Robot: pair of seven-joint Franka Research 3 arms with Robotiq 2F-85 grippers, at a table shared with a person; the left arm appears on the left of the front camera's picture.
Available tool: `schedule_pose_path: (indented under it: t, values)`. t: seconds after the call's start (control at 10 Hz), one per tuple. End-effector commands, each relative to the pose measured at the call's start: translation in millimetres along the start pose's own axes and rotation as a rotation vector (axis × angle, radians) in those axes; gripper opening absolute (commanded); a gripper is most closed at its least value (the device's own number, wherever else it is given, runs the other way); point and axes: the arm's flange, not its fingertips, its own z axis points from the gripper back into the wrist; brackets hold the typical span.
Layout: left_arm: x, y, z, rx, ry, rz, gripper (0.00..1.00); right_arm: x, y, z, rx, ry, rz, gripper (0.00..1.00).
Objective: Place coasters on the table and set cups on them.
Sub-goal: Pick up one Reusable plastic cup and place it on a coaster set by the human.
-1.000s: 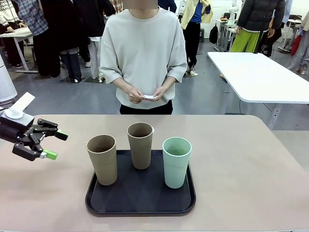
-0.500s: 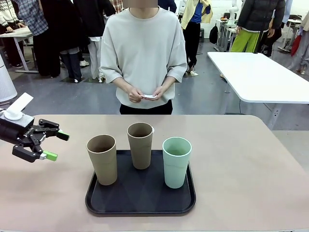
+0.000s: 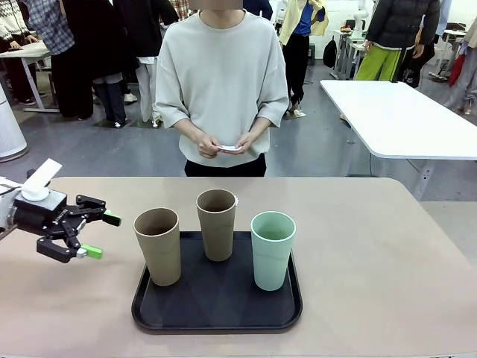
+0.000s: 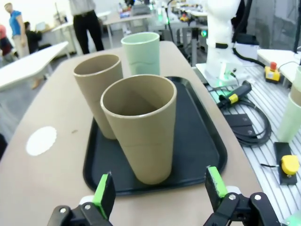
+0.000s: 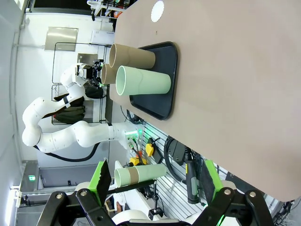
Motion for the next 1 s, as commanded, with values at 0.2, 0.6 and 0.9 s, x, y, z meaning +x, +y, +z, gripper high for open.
schedule_pose_path:
  t: [0.2,0.6,0.9]
  values:
    - [-9,6,-28,0.076,-0.051,0.013,1.0,2,0,1,0.007,-0.008,0.001,1.0]
    - [-19,12,-44,0.041,-0.083,0.022,1.0,2,0,1,0.007,-0.008,0.001,1.0]
    - [-28,17,-56,0.025,-0.104,0.016,1.0,2,0,1,0.007,-0.008,0.001,1.0]
